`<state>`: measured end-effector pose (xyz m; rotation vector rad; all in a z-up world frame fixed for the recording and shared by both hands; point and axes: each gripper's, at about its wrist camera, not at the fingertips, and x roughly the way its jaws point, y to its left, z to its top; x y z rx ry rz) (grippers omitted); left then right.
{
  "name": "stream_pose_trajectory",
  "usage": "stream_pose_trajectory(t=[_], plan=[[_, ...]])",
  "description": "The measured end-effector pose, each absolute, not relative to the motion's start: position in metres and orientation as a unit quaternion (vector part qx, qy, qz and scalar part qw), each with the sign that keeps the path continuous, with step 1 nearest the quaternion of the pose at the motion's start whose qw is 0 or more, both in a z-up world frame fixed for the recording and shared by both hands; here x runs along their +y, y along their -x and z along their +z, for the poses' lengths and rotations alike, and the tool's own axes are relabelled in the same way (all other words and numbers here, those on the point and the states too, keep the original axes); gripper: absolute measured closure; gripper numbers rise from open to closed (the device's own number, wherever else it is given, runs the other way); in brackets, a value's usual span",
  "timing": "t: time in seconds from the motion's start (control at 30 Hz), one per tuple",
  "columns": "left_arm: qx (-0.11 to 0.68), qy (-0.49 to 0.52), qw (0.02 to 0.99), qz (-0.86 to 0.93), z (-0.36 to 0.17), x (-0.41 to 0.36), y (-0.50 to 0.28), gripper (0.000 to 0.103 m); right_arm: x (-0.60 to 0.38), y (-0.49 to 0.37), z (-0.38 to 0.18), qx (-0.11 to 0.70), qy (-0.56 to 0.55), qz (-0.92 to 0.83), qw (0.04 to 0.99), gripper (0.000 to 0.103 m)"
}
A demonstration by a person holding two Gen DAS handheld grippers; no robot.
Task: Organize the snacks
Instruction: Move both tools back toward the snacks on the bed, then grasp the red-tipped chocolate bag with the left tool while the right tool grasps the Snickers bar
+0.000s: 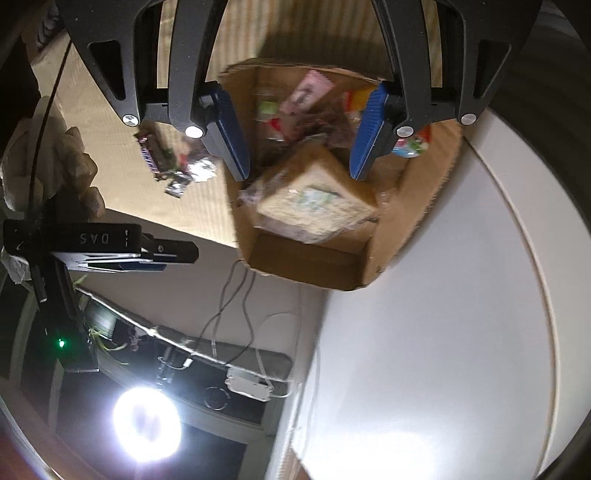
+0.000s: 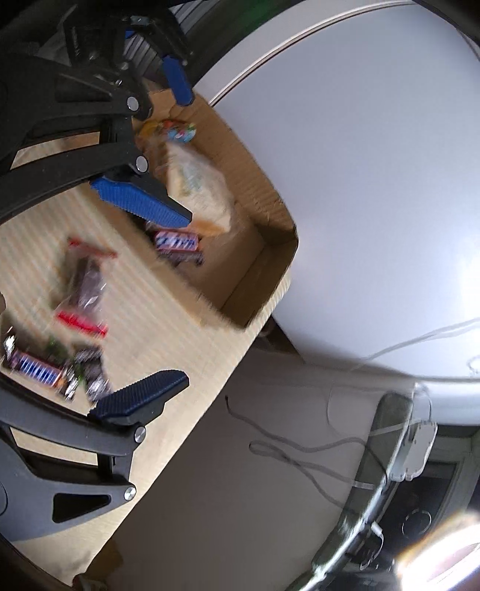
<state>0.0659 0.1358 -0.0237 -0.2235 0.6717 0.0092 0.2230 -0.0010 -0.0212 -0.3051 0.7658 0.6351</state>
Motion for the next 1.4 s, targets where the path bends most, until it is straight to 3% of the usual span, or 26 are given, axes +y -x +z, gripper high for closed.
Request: stream_pose_trajectory(t=[0.47,0.63,0.8,0.9,1.03,1.2,1.3,1.4], plan=[[0.338,0.069,0.936,-0.067,-0.025,0.055,-0.073,0.048,-0.104,-0.209,-0.059,0.419,0.125,0.242,0.866,0.021],[0.353,0.056,0.930,-0.085,-0.034,0.033,-0.083,0.052,-0.116,-0.209,-0.076,0.439,0.108,0.245,0.857,0.021],[0.364,0.045,0.925,-0.101,-0.039,0.017,-0.097,0.058,-0.120,-0.213,-0.088,0.456,0.097,0.257,0.846,0.031],[0.374,0.047,0.921,-0.103,-0.044,0.014,-0.108,0.058,-0.121,-0.214,-0.095,0.463,0.087,0.266,0.841,0.033],[0.388,0.043,0.915,-0.105,-0.048,0.009,-0.125,0.058,-0.119,-0.217,-0.106,0.470,0.086,0.275,0.834,0.043],[0.408,0.054,0.905,-0.102,-0.059,0.007,-0.144,0.058,-0.116,-0.218,-0.113,0.474,0.080,0.286,0.829,0.044],[0.420,0.061,0.900,-0.101,-0.065,0.007,-0.153,0.059,-0.113,-0.219,-0.115,0.476,0.084,0.288,0.827,0.053],[0.424,0.065,0.898,-0.096,-0.067,0.007,-0.161,0.059,-0.113,-0.219,-0.119,0.479,0.087,0.288,0.825,0.054]])
